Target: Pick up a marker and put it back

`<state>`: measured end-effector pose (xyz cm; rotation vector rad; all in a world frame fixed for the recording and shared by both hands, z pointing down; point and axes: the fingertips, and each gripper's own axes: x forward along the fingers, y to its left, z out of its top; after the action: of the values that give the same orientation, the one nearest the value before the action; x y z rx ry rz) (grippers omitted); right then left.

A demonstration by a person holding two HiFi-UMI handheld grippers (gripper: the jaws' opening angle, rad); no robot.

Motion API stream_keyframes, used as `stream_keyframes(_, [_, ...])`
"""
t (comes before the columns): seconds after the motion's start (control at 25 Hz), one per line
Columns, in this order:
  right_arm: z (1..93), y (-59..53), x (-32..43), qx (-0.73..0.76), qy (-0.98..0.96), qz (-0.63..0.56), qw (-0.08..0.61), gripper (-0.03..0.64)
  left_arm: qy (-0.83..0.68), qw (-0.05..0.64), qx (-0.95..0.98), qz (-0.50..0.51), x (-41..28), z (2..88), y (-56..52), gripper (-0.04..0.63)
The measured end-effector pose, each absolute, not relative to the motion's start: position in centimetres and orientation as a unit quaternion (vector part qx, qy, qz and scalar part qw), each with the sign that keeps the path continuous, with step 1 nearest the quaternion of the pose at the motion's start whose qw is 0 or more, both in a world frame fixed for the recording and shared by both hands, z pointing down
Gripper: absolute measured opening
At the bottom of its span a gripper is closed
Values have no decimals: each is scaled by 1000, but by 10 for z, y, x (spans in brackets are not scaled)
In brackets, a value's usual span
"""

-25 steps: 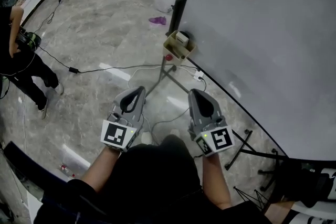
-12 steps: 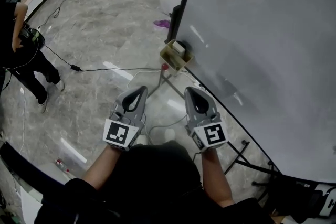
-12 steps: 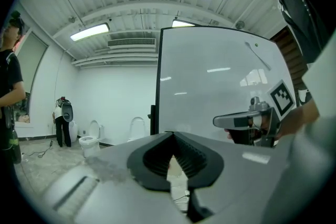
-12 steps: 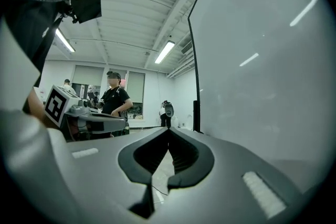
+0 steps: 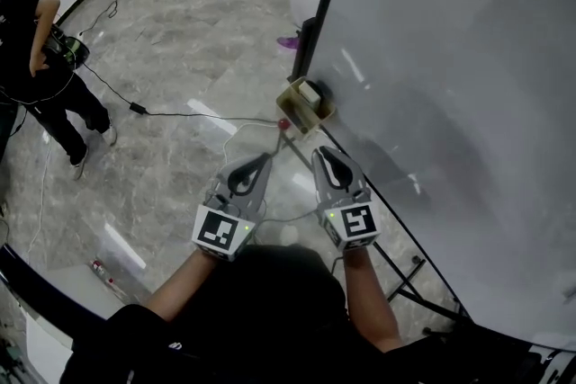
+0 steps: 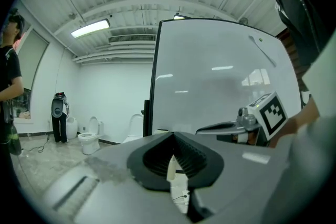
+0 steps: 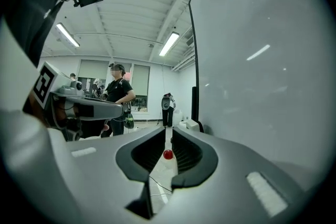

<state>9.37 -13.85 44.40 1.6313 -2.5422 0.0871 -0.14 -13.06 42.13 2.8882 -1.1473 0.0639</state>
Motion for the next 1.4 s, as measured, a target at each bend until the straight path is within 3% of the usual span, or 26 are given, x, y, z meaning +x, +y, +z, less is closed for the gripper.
stream_keyframes(0.24, [466, -159, 89, 516, -852, 25, 88, 117, -371, 20, 928, 27, 8, 425, -128, 5])
stream_keyframes(0.76, [494, -197, 82, 500, -857, 12, 126, 196, -398, 12, 916, 48, -3, 429, -145, 5])
stream_keyframes(0.92, [496, -205, 74, 493, -859, 13, 139, 186, -408, 20, 912, 44, -9, 429, -148, 3])
stream_keyframes(1.04, [499, -207, 74, 495, -856, 12, 147, 104, -419, 24, 907, 43, -15, 430, -152, 3])
stream_keyframes(1.4, [485, -209, 84, 507, -852, -10, 129, 78, -415, 21, 909, 41, -15, 429, -153, 3])
